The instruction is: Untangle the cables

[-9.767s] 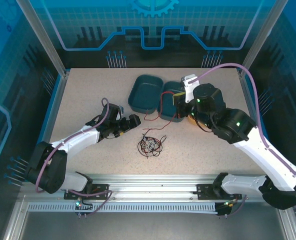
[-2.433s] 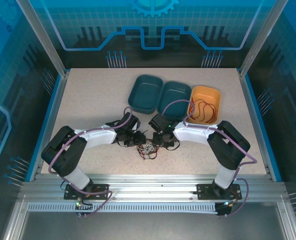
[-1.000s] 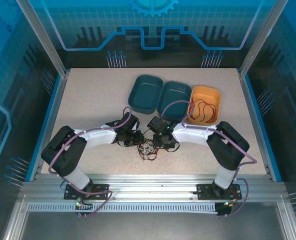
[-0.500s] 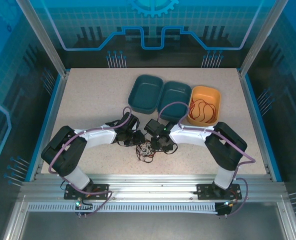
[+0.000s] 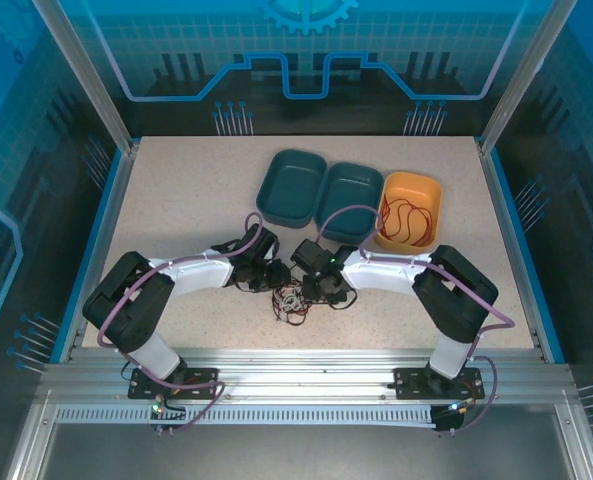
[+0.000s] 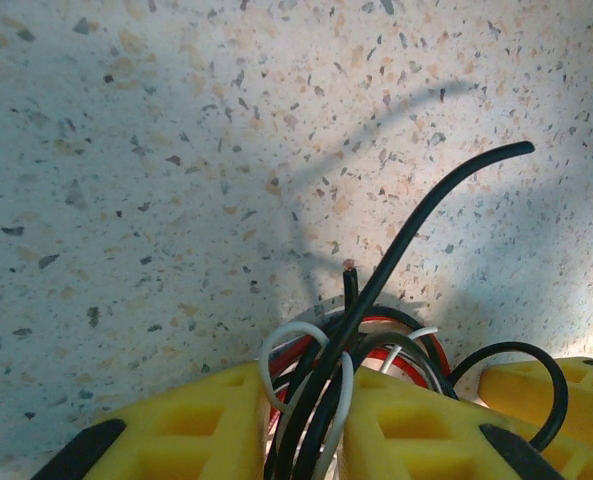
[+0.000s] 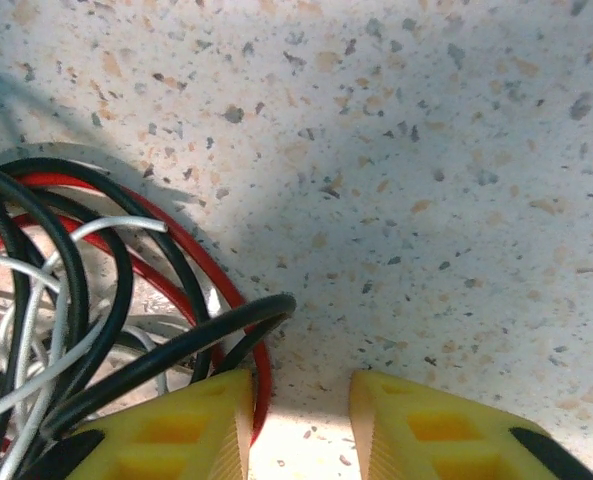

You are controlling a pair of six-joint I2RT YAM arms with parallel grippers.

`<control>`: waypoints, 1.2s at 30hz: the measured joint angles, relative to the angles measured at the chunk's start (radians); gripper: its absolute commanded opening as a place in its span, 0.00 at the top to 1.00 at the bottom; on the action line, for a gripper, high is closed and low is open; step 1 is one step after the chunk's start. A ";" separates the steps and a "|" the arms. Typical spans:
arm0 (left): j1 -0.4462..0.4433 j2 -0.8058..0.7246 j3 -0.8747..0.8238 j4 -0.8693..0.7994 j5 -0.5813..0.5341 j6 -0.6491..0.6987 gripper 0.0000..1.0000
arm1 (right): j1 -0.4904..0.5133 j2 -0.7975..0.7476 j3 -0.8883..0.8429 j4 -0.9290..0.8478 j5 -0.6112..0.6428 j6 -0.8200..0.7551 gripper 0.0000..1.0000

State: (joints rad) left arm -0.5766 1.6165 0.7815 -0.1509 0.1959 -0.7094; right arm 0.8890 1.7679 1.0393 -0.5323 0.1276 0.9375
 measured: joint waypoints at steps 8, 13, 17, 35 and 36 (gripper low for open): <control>0.020 -0.022 -0.012 -0.002 -0.016 0.000 0.78 | -0.005 0.011 0.026 -0.092 0.049 -0.018 0.91; 0.040 -0.041 -0.013 -0.002 -0.027 0.000 0.78 | -0.052 -0.034 -0.012 -0.178 0.102 -0.031 1.00; 0.051 -0.058 -0.014 -0.007 -0.042 0.001 0.78 | -0.106 -0.102 -0.055 -0.242 0.138 -0.037 1.00; 0.058 -0.095 -0.017 -0.030 -0.060 0.010 0.50 | -0.121 -0.296 -0.105 -0.216 0.143 -0.080 1.00; 0.058 -0.098 -0.017 -0.031 -0.060 0.015 0.44 | -0.116 -0.312 -0.105 -0.212 0.150 -0.089 1.00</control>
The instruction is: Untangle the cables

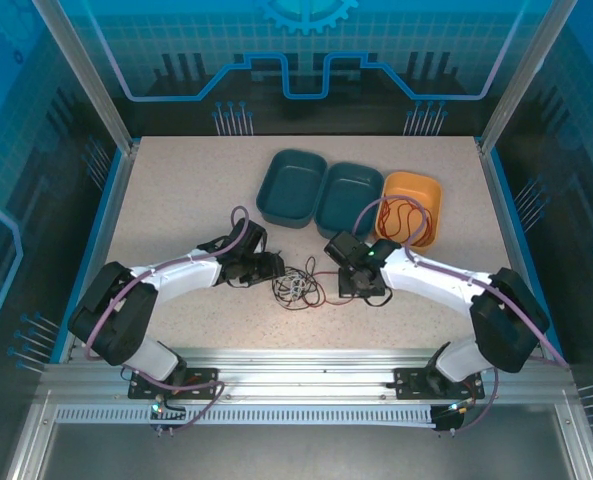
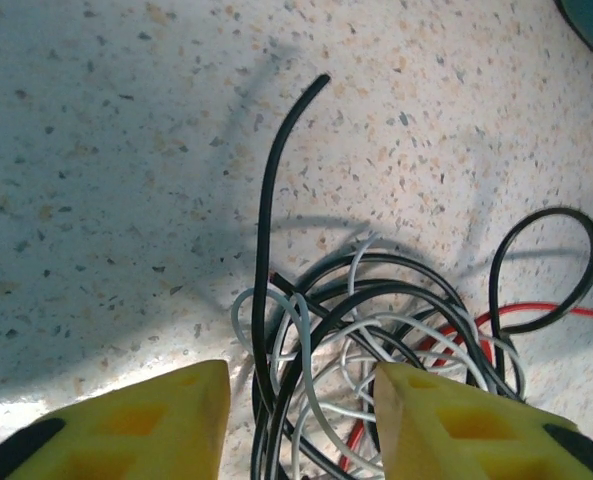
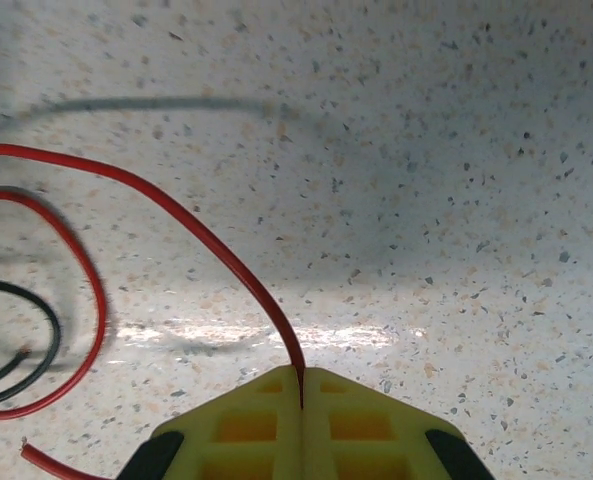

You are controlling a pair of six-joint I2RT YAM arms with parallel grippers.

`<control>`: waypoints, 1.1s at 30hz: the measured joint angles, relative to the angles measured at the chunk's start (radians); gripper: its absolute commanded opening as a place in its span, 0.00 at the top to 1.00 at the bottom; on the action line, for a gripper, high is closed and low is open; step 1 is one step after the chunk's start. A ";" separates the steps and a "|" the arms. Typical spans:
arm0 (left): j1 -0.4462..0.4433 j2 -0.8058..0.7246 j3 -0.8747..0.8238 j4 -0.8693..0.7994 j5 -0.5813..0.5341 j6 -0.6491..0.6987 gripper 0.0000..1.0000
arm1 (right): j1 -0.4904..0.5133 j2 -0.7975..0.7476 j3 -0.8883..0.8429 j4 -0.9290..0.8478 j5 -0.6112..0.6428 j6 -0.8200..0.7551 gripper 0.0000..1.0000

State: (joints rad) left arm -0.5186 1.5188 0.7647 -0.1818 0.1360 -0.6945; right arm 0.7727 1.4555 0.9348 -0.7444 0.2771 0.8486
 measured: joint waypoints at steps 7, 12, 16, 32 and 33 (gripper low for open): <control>-0.013 -0.042 0.004 0.002 0.010 0.060 0.04 | 0.079 -0.110 0.049 0.006 0.076 -0.076 1.00; -0.055 -0.048 0.044 -0.023 -0.020 0.110 0.01 | 0.127 -0.142 0.119 0.030 0.138 -0.136 1.00; -0.063 -0.040 0.045 -0.023 -0.035 0.114 0.02 | 0.143 -0.158 0.160 0.052 0.167 -0.179 1.00; -0.064 0.059 0.045 -0.015 -0.053 0.091 0.05 | 0.177 -0.268 0.261 0.101 0.252 -0.282 1.00; -0.064 0.061 0.045 -0.015 -0.053 0.091 0.05 | 0.177 -0.275 0.266 0.094 0.259 -0.282 1.00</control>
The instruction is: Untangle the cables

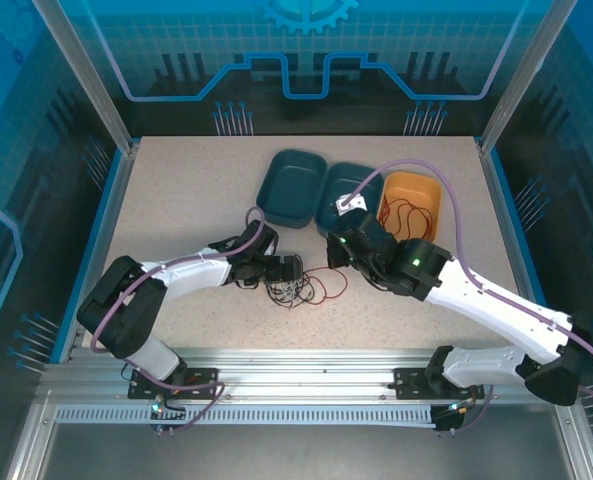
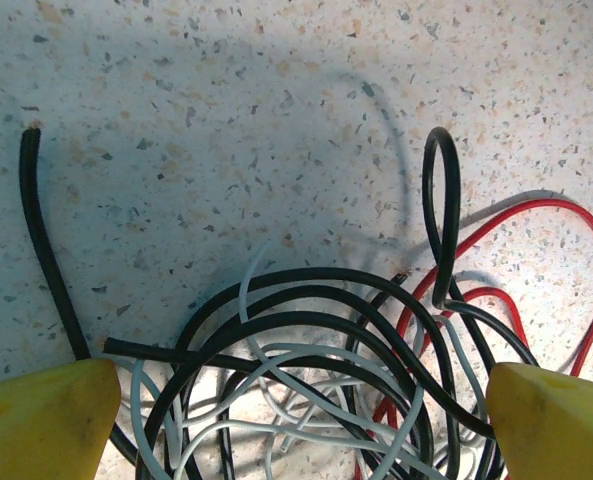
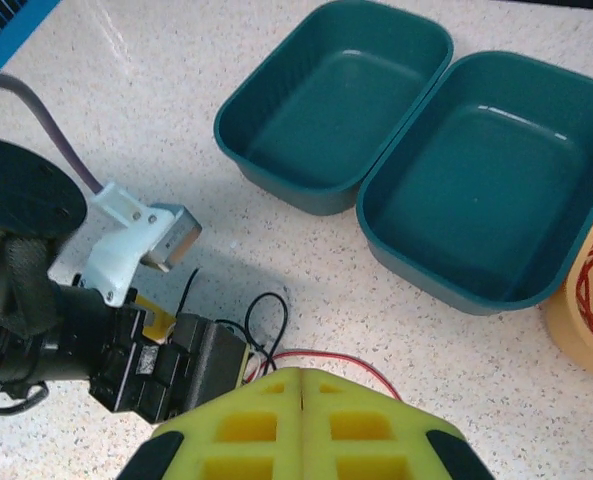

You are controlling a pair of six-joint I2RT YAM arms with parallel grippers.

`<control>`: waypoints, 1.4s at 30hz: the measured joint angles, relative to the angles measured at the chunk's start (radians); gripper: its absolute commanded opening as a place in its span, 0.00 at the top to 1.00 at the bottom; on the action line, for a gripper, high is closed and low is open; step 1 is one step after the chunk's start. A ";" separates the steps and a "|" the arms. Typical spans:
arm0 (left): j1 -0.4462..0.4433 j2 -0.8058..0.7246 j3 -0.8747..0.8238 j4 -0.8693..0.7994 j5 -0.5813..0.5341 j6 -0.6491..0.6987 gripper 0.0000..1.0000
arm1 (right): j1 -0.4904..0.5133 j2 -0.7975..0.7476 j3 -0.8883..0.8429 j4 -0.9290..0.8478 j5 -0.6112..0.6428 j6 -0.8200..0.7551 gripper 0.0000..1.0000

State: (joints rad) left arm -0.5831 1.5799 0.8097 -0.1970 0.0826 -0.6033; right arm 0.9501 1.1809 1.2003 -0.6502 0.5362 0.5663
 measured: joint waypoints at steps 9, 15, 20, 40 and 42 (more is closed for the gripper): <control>0.000 0.002 0.000 -0.006 0.000 -0.005 0.05 | -0.086 0.037 -0.013 -0.105 -0.105 0.085 0.62; 0.000 -0.005 0.002 -0.027 -0.001 -0.026 0.05 | -0.117 0.159 -0.169 -0.128 -0.232 0.205 0.57; -0.001 -0.008 0.002 -0.036 -0.009 -0.036 0.06 | -0.130 0.269 -0.219 -0.109 -0.307 0.268 0.50; -0.001 -0.018 0.001 -0.036 -0.015 -0.053 0.08 | -0.133 0.538 -0.124 -0.062 -0.281 0.427 0.53; -0.001 -0.018 0.001 -0.034 -0.015 -0.053 0.08 | -0.134 0.555 -0.117 -0.055 -0.278 0.434 0.53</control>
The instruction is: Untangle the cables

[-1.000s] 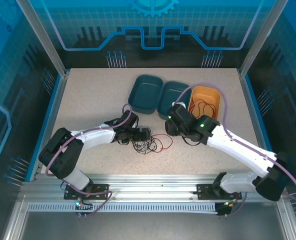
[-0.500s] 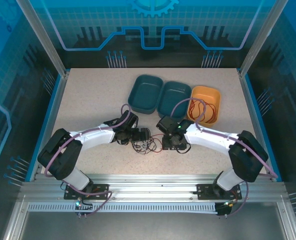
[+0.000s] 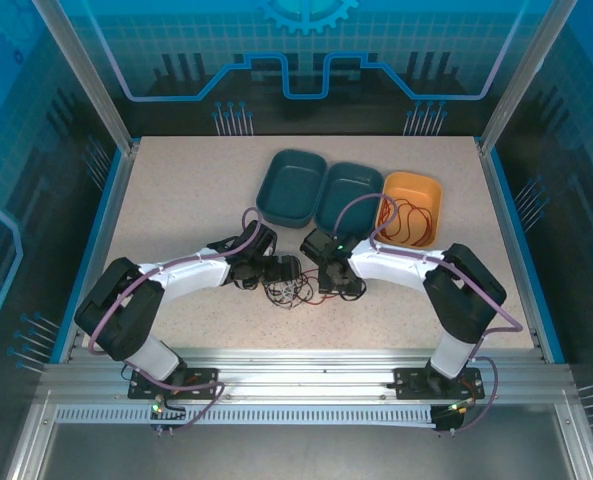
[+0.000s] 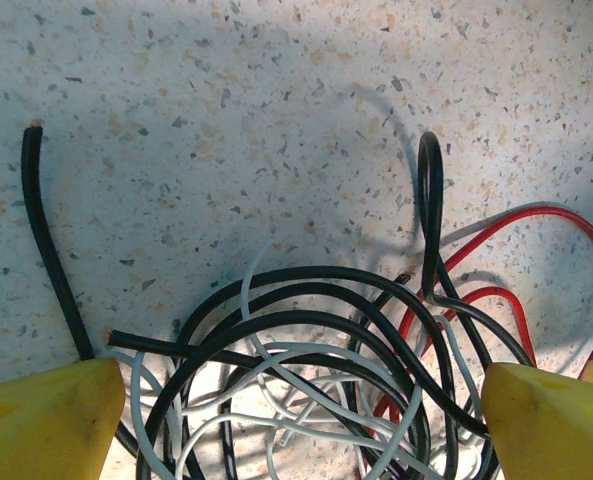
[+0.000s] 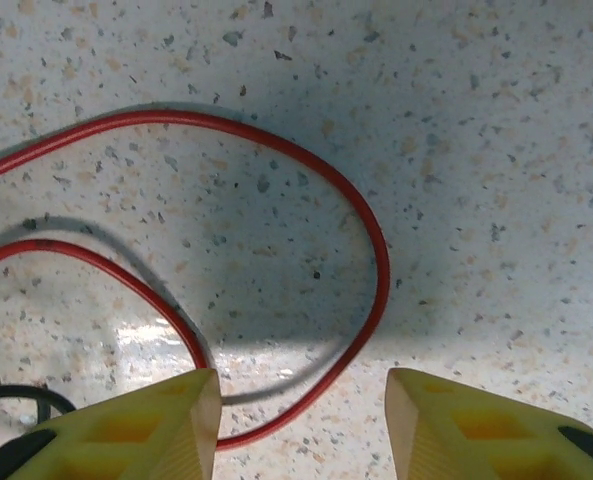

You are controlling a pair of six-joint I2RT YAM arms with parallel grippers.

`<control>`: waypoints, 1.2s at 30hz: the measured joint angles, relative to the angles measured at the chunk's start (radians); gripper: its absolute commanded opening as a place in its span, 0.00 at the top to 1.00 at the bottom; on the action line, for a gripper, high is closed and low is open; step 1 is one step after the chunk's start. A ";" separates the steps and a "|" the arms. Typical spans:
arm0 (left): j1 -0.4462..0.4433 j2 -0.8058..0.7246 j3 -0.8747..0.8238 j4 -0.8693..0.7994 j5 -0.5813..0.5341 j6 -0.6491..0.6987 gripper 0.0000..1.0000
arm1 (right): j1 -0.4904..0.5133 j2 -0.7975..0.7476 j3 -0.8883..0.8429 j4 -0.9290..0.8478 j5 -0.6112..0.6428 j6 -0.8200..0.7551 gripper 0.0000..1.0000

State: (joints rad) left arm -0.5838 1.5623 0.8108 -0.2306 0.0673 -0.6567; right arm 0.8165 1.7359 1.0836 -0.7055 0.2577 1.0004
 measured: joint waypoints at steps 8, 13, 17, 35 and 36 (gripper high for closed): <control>0.000 0.000 0.000 0.004 0.000 -0.011 0.08 | -0.008 0.032 -0.018 0.034 -0.004 0.032 0.60; 0.000 0.000 -0.001 0.004 0.000 -0.022 0.08 | -0.011 0.031 -0.037 0.062 -0.011 0.051 0.68; 0.000 0.000 -0.002 0.004 0.000 -0.023 0.09 | -0.013 0.029 -0.042 0.071 -0.015 0.054 0.81; 0.000 0.002 -0.008 0.004 -0.020 -0.023 0.23 | 0.016 -0.156 -0.036 0.086 0.124 -0.040 1.00; 0.000 0.003 -0.009 0.004 -0.020 -0.023 0.23 | 0.022 -0.177 -0.032 0.094 0.134 -0.054 1.00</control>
State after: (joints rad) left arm -0.5838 1.5650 0.8021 -0.2268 0.0471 -0.6800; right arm 0.8387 1.5593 1.0512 -0.6113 0.3912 0.9466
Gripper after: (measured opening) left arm 0.772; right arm 0.062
